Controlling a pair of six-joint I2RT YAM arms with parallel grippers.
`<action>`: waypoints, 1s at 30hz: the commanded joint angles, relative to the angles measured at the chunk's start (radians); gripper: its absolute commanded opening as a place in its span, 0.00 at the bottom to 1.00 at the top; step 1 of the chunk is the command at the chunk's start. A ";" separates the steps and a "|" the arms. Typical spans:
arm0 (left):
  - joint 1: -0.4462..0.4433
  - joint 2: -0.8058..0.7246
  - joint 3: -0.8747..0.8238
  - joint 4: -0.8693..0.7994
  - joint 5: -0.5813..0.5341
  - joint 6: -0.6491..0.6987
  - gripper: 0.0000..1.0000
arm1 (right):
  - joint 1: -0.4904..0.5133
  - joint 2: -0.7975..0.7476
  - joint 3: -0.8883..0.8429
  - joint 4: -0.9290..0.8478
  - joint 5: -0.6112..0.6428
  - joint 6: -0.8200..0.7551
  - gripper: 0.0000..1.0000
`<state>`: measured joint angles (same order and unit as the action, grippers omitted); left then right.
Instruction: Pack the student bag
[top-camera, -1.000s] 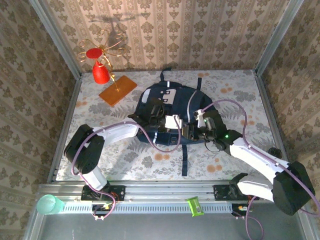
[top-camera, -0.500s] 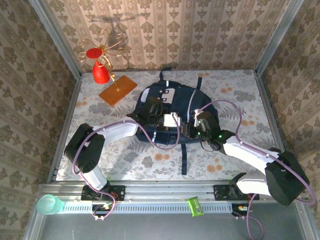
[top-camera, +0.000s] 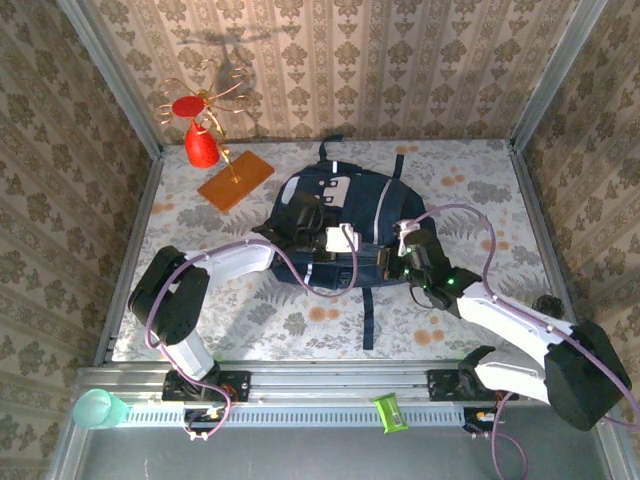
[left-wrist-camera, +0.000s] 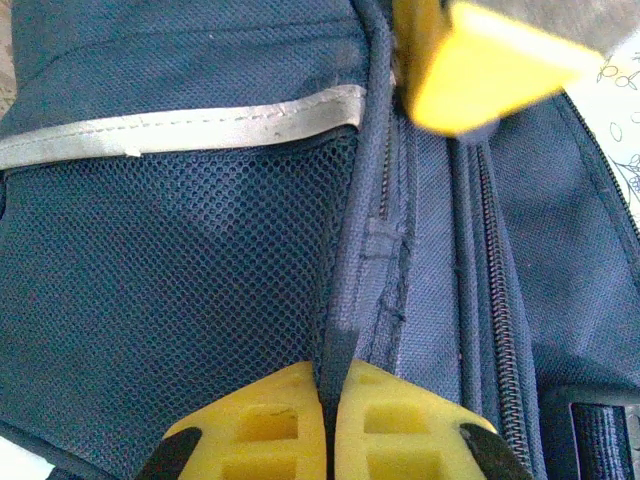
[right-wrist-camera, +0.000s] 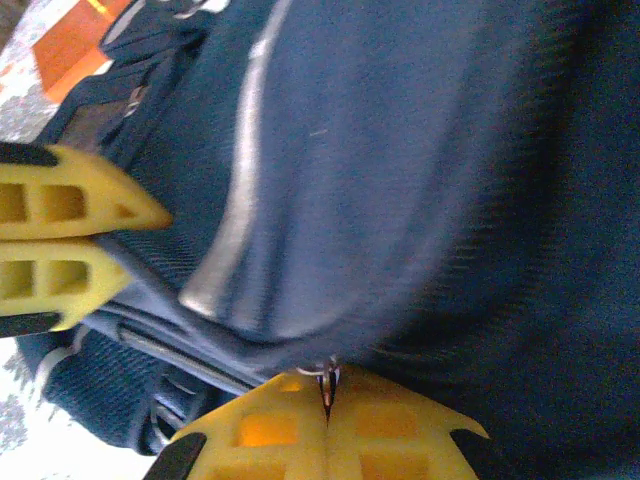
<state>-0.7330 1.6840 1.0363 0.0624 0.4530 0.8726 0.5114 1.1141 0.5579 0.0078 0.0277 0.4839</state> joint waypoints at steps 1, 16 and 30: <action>0.045 -0.025 -0.026 -0.044 -0.027 0.030 0.00 | -0.076 -0.040 -0.018 -0.143 0.120 -0.031 0.00; -0.055 -0.140 -0.030 0.000 0.014 -0.080 0.63 | -0.197 -0.057 0.065 -0.130 -0.338 -0.185 0.00; -0.199 0.102 0.206 -0.084 -0.260 0.042 0.33 | -0.176 -0.097 0.041 -0.097 -0.421 -0.123 0.00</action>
<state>-0.9340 1.7767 1.2224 0.0158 0.2638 0.8970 0.3214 1.0531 0.6064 -0.1104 -0.3458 0.3481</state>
